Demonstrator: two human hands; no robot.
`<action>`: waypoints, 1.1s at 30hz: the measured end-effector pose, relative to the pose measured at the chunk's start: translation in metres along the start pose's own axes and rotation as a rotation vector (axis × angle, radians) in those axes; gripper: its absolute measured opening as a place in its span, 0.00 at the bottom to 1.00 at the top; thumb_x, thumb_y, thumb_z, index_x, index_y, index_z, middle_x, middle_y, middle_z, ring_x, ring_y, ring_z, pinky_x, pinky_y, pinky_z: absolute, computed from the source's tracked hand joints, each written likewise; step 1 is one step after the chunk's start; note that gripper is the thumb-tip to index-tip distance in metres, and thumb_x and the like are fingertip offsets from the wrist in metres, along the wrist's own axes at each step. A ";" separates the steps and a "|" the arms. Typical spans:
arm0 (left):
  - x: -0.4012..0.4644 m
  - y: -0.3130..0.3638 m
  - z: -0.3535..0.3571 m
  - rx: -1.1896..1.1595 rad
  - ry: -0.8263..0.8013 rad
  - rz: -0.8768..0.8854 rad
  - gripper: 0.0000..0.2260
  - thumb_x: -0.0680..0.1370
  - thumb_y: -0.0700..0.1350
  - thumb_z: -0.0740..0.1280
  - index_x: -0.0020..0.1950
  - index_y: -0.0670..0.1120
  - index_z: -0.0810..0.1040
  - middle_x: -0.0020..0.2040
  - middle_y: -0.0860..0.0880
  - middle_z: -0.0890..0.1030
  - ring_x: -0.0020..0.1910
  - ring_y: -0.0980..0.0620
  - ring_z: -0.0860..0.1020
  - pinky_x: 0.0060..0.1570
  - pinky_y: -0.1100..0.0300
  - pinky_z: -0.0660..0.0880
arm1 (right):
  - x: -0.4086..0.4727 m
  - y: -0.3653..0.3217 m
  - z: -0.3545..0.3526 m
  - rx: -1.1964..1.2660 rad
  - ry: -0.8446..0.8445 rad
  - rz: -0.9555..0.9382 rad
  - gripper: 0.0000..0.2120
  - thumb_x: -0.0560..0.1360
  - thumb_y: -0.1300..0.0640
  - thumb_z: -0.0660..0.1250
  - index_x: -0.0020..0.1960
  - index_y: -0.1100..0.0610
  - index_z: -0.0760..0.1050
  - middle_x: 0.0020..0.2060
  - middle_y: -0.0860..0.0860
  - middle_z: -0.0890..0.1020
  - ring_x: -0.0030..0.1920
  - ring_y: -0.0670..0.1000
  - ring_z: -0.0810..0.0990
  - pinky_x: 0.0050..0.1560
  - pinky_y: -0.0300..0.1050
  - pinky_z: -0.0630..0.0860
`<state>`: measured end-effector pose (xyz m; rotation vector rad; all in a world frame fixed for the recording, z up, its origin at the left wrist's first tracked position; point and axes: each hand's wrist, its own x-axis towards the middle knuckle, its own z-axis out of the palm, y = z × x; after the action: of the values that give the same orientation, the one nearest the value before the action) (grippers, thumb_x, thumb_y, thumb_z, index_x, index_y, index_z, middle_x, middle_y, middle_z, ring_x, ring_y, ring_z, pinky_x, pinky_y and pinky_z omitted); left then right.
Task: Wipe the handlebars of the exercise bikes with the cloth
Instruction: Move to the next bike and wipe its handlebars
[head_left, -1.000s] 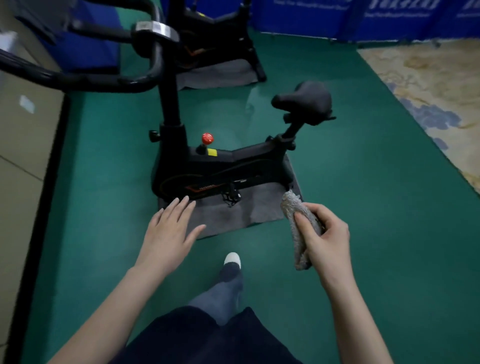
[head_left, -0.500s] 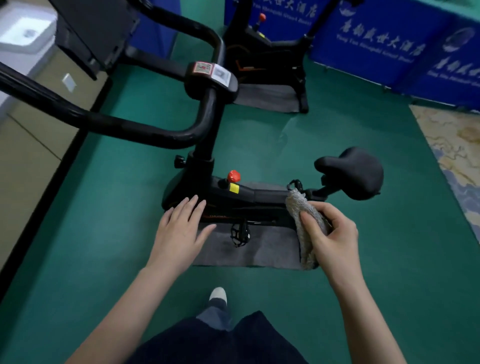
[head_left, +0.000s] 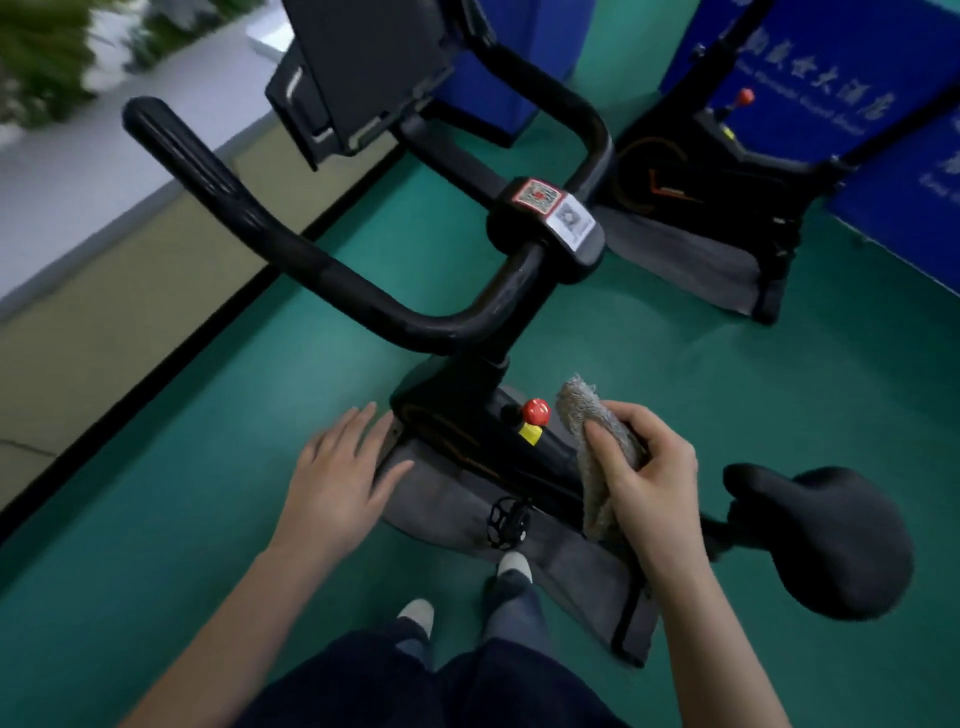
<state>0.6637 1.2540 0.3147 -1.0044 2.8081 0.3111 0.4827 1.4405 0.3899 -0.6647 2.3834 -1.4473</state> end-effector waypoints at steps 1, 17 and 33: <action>0.000 0.006 -0.002 -0.008 0.016 -0.046 0.37 0.75 0.65 0.38 0.74 0.45 0.63 0.74 0.45 0.65 0.72 0.46 0.63 0.69 0.50 0.61 | 0.013 0.001 -0.003 -0.002 -0.038 -0.022 0.05 0.74 0.59 0.68 0.47 0.51 0.81 0.40 0.42 0.83 0.42 0.41 0.80 0.45 0.40 0.75; 0.010 0.067 -0.022 -0.136 0.190 -0.497 0.34 0.76 0.64 0.45 0.73 0.44 0.65 0.72 0.45 0.67 0.71 0.45 0.66 0.68 0.49 0.61 | 0.147 -0.030 0.017 0.090 -0.216 -0.379 0.06 0.74 0.60 0.68 0.50 0.52 0.80 0.42 0.49 0.82 0.43 0.46 0.79 0.45 0.35 0.73; 0.035 0.010 -0.077 -0.264 0.594 -0.429 0.38 0.72 0.53 0.68 0.77 0.48 0.52 0.76 0.46 0.58 0.72 0.47 0.60 0.67 0.50 0.58 | 0.124 -0.050 0.073 -0.109 -0.081 -0.647 0.11 0.69 0.71 0.71 0.51 0.64 0.81 0.44 0.44 0.76 0.45 0.57 0.79 0.50 0.35 0.72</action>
<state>0.6262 1.2217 0.3832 -2.0067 2.9598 0.3845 0.4221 1.3013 0.4004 -1.5989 2.2975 -1.4640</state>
